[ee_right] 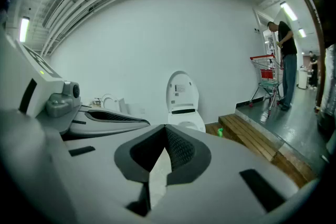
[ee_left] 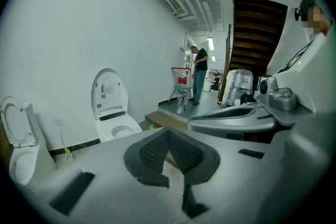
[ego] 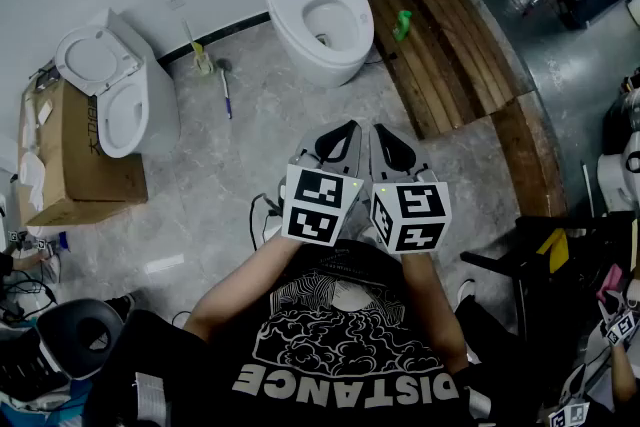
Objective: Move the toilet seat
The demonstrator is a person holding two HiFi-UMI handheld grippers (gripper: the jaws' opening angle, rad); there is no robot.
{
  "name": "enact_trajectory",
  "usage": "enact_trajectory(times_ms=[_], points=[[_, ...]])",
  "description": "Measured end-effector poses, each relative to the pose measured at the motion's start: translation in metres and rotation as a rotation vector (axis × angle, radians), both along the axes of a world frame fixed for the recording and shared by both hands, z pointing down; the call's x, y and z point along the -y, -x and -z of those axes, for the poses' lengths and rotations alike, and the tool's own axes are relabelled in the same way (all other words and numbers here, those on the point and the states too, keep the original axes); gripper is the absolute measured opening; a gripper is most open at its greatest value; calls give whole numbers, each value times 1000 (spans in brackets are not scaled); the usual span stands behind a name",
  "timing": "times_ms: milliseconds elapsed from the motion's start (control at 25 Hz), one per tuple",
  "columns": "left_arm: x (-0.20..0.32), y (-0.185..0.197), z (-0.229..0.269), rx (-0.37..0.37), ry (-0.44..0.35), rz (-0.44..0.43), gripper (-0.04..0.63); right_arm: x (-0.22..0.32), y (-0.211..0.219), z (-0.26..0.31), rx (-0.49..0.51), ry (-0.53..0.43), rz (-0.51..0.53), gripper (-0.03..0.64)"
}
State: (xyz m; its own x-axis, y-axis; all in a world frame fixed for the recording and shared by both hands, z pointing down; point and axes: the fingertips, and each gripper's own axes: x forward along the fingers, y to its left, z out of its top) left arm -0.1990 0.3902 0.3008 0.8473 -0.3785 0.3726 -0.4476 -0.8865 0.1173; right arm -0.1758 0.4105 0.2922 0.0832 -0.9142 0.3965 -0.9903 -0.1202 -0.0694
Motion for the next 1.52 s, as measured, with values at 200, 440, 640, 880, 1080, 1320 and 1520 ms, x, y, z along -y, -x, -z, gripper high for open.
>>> enact_trajectory(times_ms=[200,440,640,880,1080,1320,1520], points=[[12,11,1,-5,5,0,12,13,13,0,0,12,9,17],[26,21,0,-20,12,-11,11,25,27,-1,5,13,0,18],[31,20,-2,-24,20,-18,11,30,26,-2,5,17,-3,19],[43,11,-4,-25,28,0,11,40,17,-6,23,21,4,18],[54,-5,-12,-5,28,26,11,51,-1,-14,43,21,27,20],[76,-44,-13,6,27,93,11,71,-45,-15,53,21,79,19],[94,-80,-18,32,39,151,11,93,-85,-19,81,30,137,20]])
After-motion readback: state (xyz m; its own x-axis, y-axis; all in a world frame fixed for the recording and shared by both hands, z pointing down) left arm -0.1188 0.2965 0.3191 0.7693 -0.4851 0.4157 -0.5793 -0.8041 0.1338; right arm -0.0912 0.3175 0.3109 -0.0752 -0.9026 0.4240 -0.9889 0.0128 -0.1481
